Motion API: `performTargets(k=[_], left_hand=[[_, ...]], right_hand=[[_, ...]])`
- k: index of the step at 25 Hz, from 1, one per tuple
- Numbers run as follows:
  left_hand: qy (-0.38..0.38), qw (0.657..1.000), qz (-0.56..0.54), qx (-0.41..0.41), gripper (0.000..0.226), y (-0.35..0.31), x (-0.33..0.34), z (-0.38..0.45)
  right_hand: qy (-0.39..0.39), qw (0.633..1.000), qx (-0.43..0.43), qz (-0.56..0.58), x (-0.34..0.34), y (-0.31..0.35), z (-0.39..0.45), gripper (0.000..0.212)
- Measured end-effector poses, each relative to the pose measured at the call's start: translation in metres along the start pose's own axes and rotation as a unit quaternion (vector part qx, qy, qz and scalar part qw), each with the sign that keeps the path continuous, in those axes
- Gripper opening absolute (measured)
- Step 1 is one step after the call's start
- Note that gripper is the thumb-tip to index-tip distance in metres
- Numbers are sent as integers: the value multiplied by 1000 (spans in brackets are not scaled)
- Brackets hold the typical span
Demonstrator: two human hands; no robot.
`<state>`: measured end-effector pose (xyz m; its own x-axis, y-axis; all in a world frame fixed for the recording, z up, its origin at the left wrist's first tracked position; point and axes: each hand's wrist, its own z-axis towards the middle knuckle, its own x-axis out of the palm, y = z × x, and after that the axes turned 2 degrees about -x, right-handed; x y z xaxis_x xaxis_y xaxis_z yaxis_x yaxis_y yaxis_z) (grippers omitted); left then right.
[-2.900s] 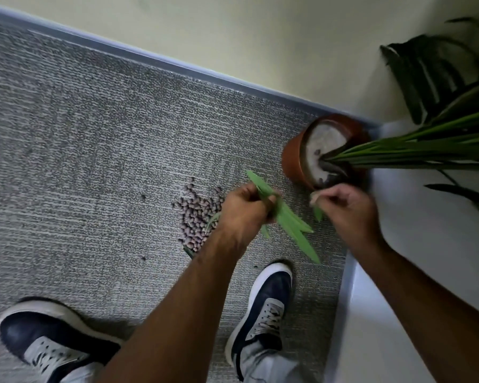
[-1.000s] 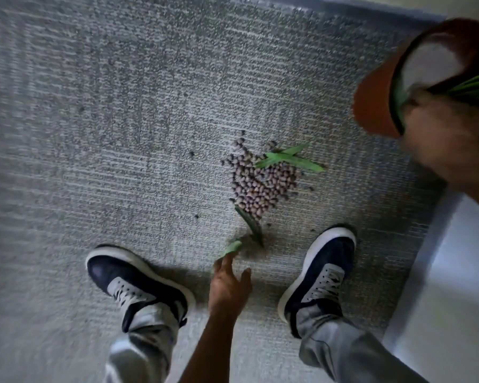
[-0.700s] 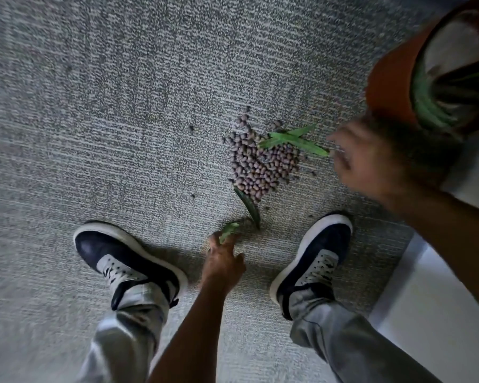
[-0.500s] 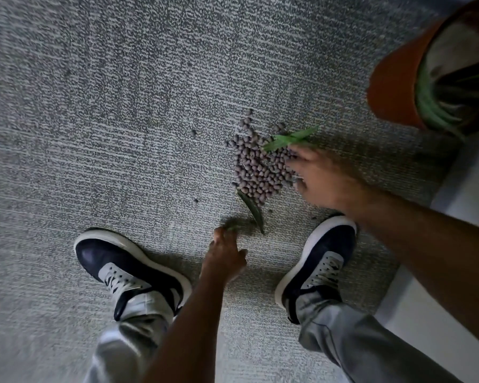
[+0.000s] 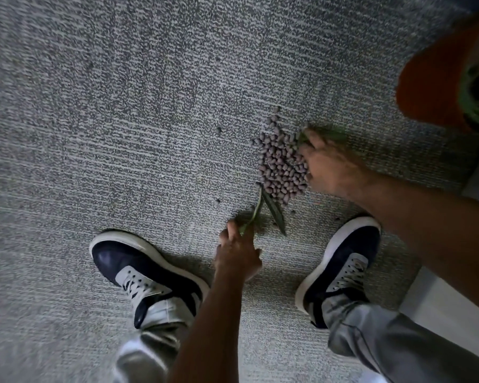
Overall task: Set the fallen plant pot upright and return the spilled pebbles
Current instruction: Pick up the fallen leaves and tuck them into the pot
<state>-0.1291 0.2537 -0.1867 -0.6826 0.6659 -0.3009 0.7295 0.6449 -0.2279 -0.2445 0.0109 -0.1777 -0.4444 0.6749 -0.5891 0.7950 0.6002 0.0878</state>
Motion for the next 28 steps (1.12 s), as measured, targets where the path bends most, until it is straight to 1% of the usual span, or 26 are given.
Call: performTargets(k=[1,2,3,5,6,8,9,10,12,15,16,18,19,20,21,23,24,26,28], left_hand=[[-7,1000,-3,-5,68,-2,0,1],[-16,1000,-10,-3,67,-4,0,2],[-26,999,-19,5,66,-5,0,3],[-44,998,-30,14,60,-7,-6,2],[-53,998,-32,11,53,-7,-10,1],[-89,995,-53,-6,33,-8,-21,-5],[-111,991,-78,-12,23,-12,-26,-11],[-133,985,-112,-11,19,-19,-31,-18],[-164,970,-179,7,21,-40,-42,-36],[-169,951,-256,47,21,-83,-66,-51],[-168,945,-274,58,19,-98,-76,-51],[-174,926,-325,81,26,-137,-97,-50],[-175,914,-354,93,30,-157,-107,-48],[-172,904,-377,102,30,-176,-117,-45],[-167,897,-395,110,27,-195,-127,-41],[-152,885,-424,117,19,-223,-144,-32],[-143,878,-441,116,16,-237,-150,-29],[-129,864,-473,110,11,-257,-155,-24],[-136,862,-474,119,10,-274,-154,-20]], right_hand=[[0,1000,0,2,1,1,3,82],[-8,1000,-3,3,0,-1,4,84],[-26,1000,-7,5,-1,-3,4,80],[-83,996,-24,2,-5,-6,1,63],[-115,992,-44,-7,-8,-7,-3,50],[-165,983,-86,-7,-10,-7,-16,25],[-180,979,-97,8,-11,-8,-26,18],[-191,976,-96,31,-13,-11,-37,15],[-223,969,-71,81,-19,-21,-61,14],[-305,941,-1,145,-40,-47,-91,17],[-342,926,25,159,-49,-57,-98,18],[-423,885,76,181,-71,-85,-110,23],[-455,864,97,193,-81,-100,-114,25],[-476,850,110,197,-90,-114,-117,25],[-482,848,118,185,-95,-127,-118,23],[-462,866,133,136,-101,-145,-113,22],[-433,883,145,107,-102,-153,-110,25],[-342,924,162,49,-102,-166,-100,35],[-258,952,157,43,-100,-175,-93,50]])
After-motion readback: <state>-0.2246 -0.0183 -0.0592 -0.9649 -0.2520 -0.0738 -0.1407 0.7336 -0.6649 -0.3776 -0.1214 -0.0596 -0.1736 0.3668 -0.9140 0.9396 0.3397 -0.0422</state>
